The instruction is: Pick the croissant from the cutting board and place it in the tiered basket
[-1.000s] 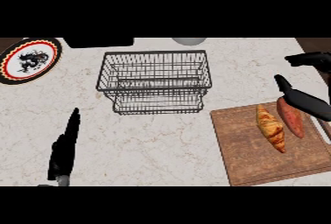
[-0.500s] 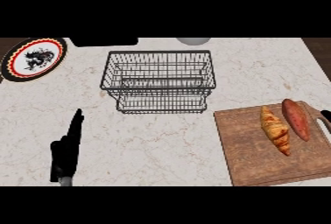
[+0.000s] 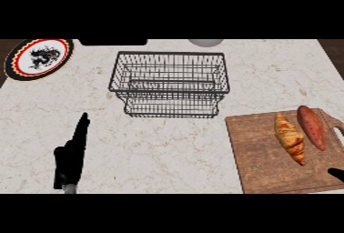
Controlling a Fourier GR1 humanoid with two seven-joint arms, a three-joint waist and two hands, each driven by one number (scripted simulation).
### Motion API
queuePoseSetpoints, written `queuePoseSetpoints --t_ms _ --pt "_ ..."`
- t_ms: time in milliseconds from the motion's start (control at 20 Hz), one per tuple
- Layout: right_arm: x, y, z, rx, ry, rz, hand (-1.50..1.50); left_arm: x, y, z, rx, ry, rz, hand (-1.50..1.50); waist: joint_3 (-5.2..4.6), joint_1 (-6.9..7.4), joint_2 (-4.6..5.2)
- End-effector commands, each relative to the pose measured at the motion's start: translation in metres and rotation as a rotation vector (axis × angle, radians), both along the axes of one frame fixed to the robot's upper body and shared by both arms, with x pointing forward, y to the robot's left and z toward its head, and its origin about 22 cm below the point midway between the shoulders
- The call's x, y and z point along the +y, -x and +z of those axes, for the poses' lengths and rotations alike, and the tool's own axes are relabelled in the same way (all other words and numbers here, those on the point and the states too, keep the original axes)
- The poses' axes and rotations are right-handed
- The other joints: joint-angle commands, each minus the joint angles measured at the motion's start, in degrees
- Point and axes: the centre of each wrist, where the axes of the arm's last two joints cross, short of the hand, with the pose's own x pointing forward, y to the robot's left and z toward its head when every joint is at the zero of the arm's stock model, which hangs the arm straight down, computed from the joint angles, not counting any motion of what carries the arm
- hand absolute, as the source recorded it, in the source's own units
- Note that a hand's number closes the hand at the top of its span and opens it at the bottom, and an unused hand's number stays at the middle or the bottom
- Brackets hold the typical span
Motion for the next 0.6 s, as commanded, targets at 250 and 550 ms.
queuePoseSetpoints --t_ms 250,550 --pt "0.05 0.015 0.018 0.237 0.34 -0.228 -1.5 -0.007 0.015 -0.014 0.075 0.003 -0.028 0.0 -0.09 1.88 0.43" --pt "0.109 -0.011 -0.001 0.259 0.372 -0.286 -1.5 -0.012 0.007 -0.02 0.067 0.023 -0.033 0.0 0.01 2.68 0.62"
